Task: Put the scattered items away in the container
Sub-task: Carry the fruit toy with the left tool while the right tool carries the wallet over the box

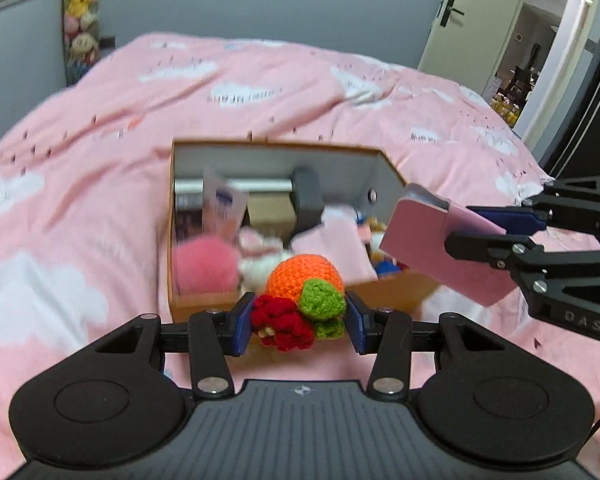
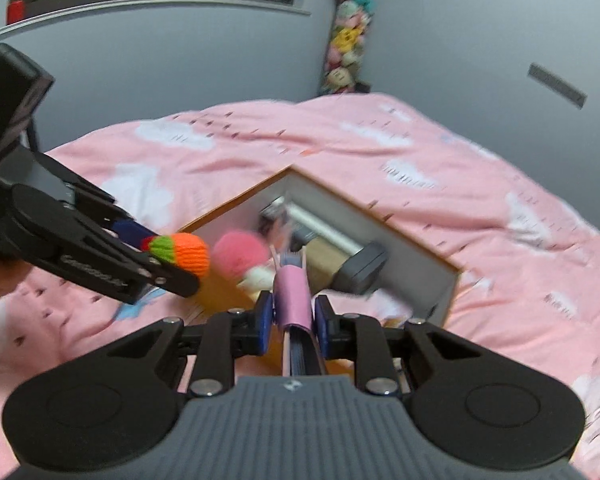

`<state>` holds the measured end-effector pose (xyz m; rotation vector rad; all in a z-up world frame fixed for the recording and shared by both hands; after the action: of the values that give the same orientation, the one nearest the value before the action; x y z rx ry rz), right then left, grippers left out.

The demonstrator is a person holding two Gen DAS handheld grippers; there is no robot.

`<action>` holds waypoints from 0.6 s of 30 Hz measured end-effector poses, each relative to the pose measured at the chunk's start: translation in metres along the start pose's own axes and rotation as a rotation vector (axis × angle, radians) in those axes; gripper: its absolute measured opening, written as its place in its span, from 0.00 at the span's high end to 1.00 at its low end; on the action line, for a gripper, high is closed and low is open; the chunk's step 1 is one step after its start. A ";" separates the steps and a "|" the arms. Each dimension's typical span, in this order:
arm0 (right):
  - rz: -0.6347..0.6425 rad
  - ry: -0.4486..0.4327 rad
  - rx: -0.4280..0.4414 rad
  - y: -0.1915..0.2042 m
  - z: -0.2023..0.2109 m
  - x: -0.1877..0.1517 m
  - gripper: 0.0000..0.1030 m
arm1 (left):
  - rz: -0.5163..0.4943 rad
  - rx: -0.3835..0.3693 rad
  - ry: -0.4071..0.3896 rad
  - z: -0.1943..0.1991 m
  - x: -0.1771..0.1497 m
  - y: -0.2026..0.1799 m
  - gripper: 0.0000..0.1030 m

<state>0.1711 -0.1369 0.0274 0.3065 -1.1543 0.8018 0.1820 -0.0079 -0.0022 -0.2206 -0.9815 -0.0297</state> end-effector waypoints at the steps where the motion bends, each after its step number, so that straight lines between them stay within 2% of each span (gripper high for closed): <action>1: 0.010 -0.008 -0.005 -0.005 -0.004 0.002 0.77 | 0.001 -0.003 0.001 -0.006 0.005 0.001 0.48; 4: -0.029 0.004 -0.022 -0.024 -0.026 0.006 0.77 | -0.002 0.008 -0.004 -0.021 0.015 0.004 0.48; 7: -0.186 0.023 -0.033 -0.047 -0.052 0.004 0.77 | -0.010 0.025 -0.008 -0.038 0.021 0.009 0.48; 11: -0.361 0.033 -0.097 -0.072 -0.088 -0.008 0.77 | -0.011 0.016 0.000 -0.056 0.023 0.013 0.48; 18: -0.693 0.113 -0.109 -0.092 -0.129 -0.053 0.77 | -0.037 0.006 0.029 -0.083 0.019 0.016 0.48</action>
<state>0.3157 -0.1442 -0.0554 0.5244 -0.8919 0.1440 0.2624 -0.0075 -0.0333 -0.1961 -0.9566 -0.0634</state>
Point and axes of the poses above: each gripper's, at about its wrist camera, not at the fingertips, and z roughly against the way its jaws point, y to its left, x to its top, the point moved 6 cm from there along -z, roughly the way its jaws point, and after that the axes turned 15 degrees about -y, right-handed, at the moved point
